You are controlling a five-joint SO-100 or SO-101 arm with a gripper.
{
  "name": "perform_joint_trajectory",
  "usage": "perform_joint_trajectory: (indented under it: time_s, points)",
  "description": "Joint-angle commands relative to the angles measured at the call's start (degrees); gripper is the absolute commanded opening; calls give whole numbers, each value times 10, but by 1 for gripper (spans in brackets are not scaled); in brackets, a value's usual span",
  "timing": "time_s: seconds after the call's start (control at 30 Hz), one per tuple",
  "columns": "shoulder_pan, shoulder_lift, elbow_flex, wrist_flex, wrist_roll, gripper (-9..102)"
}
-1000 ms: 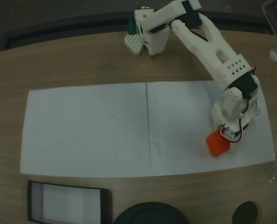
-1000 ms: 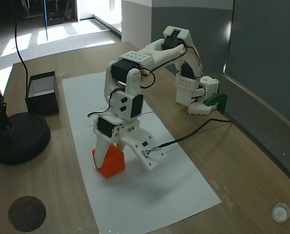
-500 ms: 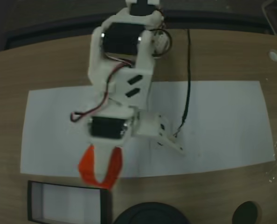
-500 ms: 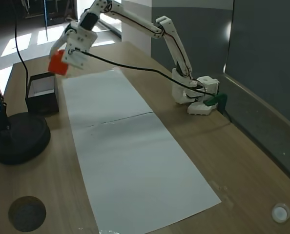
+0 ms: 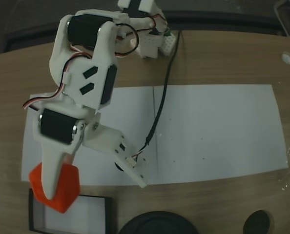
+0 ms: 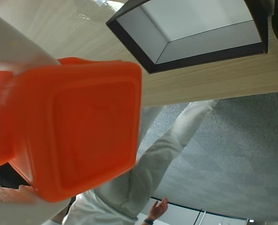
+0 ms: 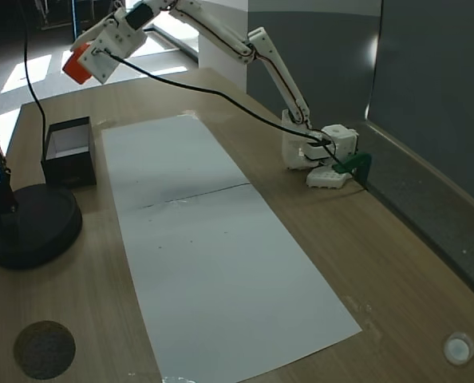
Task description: Grab a orange square and put it in the box.
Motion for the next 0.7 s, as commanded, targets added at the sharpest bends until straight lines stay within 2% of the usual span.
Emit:
perform_joint_trajectory:
  time_s: [0.0,0.2,0.57,0.67]
  points:
    - [-2,-16,-37,-37,15,12]
    - [-2,-98,-37,-105,14,12]
    - [0,-157,-38,-142,15,12]
    - [3,-167,-38,-147,15,18]
